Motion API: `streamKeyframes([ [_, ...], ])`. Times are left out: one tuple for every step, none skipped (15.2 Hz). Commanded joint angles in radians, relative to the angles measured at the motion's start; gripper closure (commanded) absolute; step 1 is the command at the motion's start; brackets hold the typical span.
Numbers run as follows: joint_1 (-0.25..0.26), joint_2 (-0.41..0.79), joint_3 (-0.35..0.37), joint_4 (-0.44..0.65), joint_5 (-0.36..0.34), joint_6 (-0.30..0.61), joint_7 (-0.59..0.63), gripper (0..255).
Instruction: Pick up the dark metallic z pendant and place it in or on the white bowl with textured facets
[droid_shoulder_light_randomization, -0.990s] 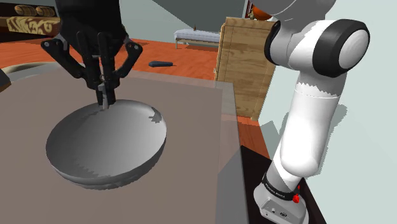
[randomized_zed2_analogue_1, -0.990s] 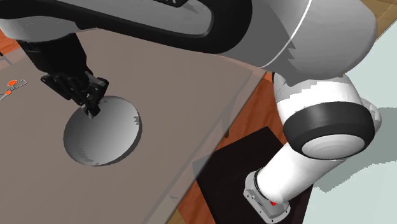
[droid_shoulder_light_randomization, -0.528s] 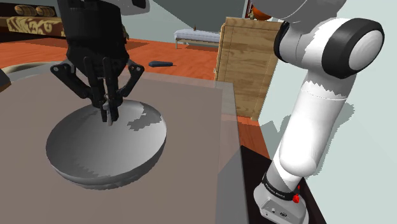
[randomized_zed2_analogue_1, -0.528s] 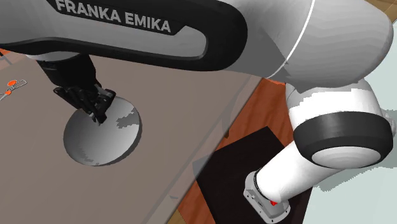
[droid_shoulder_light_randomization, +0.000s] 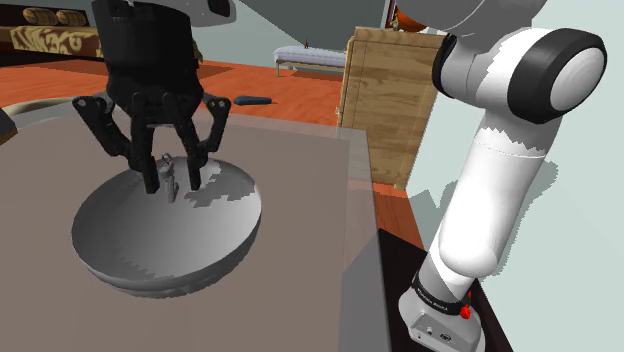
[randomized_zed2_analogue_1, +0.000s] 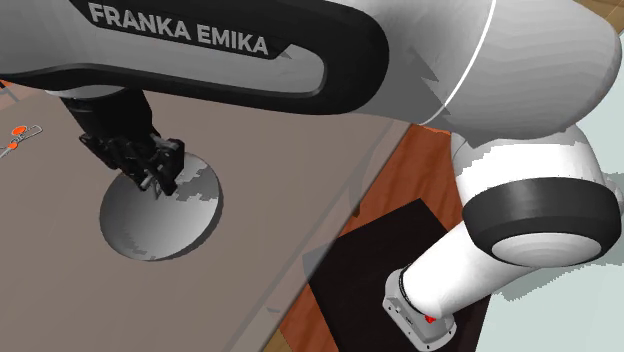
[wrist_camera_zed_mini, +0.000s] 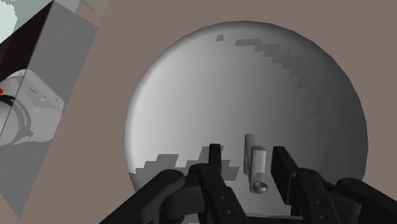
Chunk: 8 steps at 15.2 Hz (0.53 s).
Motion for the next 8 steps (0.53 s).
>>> streamKeyframes([
  [0.0, 0.0, 0.0, 0.0, 0.0, 0.0, 0.0, 0],
  [0.0, 0.0, 0.0, 0.0, 0.0, 0.0, 0.0, 0],
  [0.0, 0.0, 0.0, 0.0, 0.0, 0.0, 0.0, 0],
  [0.0, 0.0, 0.0, 0.0, 0.0, 0.0, 0.0, 0],
  [0.0, 0.0, 0.0, 0.0, 0.0, 0.0, 0.0, 0],
  [0.009, 0.027, 0.005, 0.059, -0.02, -0.038, 0.016, 0],
  [0.022, 0.059, 0.01, 0.123, -0.043, -0.078, 0.034, 0],
  [0.041, 0.095, 0.016, 0.193, -0.07, -0.121, 0.053, 0],
])
